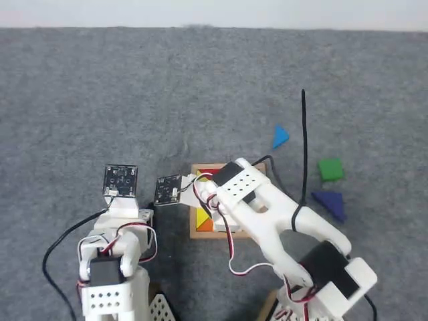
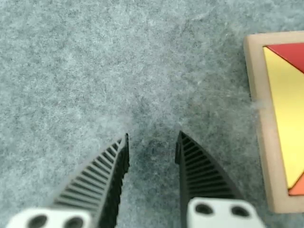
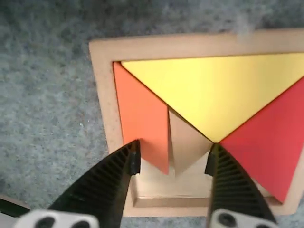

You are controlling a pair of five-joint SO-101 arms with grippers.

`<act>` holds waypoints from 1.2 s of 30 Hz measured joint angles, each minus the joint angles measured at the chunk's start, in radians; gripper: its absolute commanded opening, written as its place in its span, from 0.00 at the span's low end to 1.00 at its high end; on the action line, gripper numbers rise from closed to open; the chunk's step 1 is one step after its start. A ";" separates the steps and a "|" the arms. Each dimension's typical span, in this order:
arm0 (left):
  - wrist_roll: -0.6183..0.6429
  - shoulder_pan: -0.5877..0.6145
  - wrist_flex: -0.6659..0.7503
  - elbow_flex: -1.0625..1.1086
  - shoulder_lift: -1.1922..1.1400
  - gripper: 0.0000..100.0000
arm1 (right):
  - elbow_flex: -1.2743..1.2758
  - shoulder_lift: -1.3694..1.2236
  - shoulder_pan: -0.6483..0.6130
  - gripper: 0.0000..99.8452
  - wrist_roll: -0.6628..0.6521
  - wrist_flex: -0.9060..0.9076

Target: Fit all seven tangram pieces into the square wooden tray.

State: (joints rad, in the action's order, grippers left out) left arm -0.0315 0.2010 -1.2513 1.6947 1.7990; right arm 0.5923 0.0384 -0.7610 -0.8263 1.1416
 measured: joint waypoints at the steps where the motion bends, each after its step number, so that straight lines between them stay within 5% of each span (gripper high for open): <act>1: 0.000 0.000 0.000 0.000 0.000 0.15 | 0.000 0.000 0.003 0.25 0.000 0.000; 15: 0.000 0.000 0.000 0.000 0.000 0.15 | -0.055 0.253 0.227 0.18 0.270 0.051; 28: 0.000 0.000 0.000 0.000 0.000 0.15 | -0.003 0.353 0.881 0.22 0.431 0.144; 36: 0.000 0.000 0.000 0.000 0.000 0.15 | -0.002 0.293 0.931 0.25 0.509 0.126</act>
State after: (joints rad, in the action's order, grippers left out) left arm -0.0315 0.2010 -1.2513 1.6947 1.7990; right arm 0.5907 0.3314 0.1703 -0.3168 1.2674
